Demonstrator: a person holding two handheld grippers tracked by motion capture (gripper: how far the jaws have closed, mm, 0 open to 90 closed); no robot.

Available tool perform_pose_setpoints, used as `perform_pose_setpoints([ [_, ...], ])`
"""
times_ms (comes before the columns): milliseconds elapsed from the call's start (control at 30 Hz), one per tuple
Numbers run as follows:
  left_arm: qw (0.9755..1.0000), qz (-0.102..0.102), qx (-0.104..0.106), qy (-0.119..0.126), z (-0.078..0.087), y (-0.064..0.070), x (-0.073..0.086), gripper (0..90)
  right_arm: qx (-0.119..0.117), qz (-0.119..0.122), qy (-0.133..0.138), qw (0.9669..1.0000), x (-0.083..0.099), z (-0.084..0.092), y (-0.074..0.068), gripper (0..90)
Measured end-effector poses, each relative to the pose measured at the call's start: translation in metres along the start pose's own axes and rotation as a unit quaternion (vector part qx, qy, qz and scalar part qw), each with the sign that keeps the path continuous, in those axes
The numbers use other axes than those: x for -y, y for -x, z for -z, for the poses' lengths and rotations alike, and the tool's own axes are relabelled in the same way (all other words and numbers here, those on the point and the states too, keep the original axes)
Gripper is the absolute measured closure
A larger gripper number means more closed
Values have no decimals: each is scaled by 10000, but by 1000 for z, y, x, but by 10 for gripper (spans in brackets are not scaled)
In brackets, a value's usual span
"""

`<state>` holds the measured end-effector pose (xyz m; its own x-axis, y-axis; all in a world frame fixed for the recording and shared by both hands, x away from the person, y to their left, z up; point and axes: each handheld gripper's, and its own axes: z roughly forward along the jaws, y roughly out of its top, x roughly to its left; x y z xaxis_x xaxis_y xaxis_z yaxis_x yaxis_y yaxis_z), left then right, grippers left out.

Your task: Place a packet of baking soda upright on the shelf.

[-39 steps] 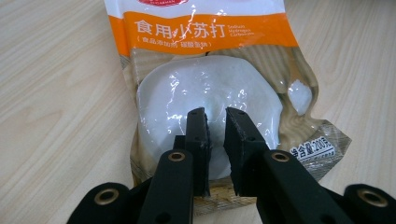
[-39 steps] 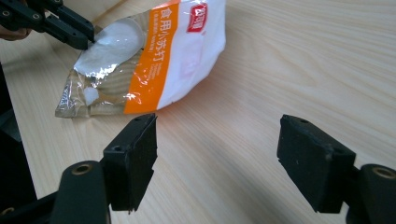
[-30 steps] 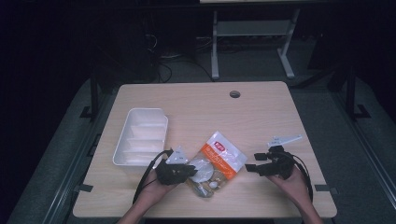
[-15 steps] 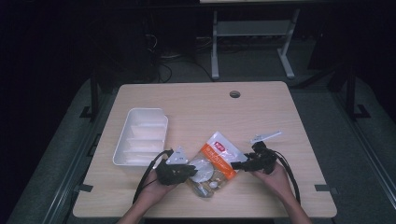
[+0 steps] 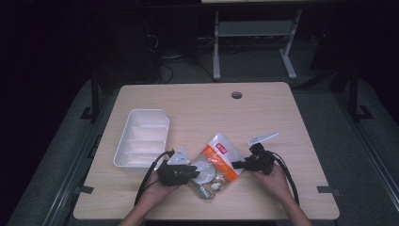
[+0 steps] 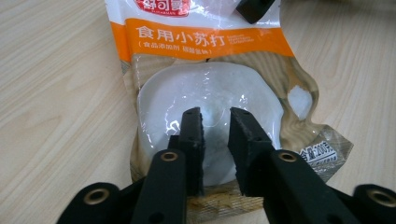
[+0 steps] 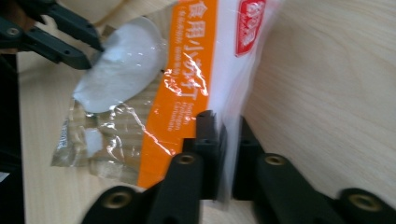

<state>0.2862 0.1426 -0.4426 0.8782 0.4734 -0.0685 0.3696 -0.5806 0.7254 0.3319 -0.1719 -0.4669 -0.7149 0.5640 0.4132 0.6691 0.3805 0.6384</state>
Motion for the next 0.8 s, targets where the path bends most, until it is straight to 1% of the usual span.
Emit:
perform_pose_setpoints([
  [33,10000,13,-85,-25,0,0,-1,716,9,69,65,10000,-1,2,-2,882],
  [200,9999,72,-103,40,2,0,-2,678,-20,163,158,9997,-3,7,-6,892],
  [267,9998,133,-86,129,3,0,-3,645,-2,254,165,9995,-5,10,-9,893],
  [333,9994,226,-90,239,4,0,-4,591,10,356,247,9991,-9,15,-14,895],
  [367,9993,225,-142,261,6,-1,-4,550,33,434,272,9987,-12,17,-16,895],
  [400,9992,229,-106,314,7,-1,-4,536,82,538,281,9981,-15,19,-19,895],
  [433,9990,280,-72,354,8,-2,-5,536,137,615,299,9976,-17,22,-22,895],
  [500,9983,358,-73,455,10,-2,-5,500,179,758,340,9964,-22,28,-27,895],
  [633,9969,504,114,593,12,-5,-6,417,265,962,453,9940,-32,42,-34,897],
  [700,9962,567,188,632,13,-6,-7,386,303,1106,537,9920,-38,50,-39,897],
  [733,9954,650,215,666,13,-6,-8,370,314,1172,575,9909,-40,54,-42,897],
  [767,9941,760,340,690,13,-7,-9,366,344,1241,612,9898,-43,58,-44,897],
  [800,9925,874,463,718,13,-8,-11,364,386,1371,626,9878,-48,64,-50,898],
])
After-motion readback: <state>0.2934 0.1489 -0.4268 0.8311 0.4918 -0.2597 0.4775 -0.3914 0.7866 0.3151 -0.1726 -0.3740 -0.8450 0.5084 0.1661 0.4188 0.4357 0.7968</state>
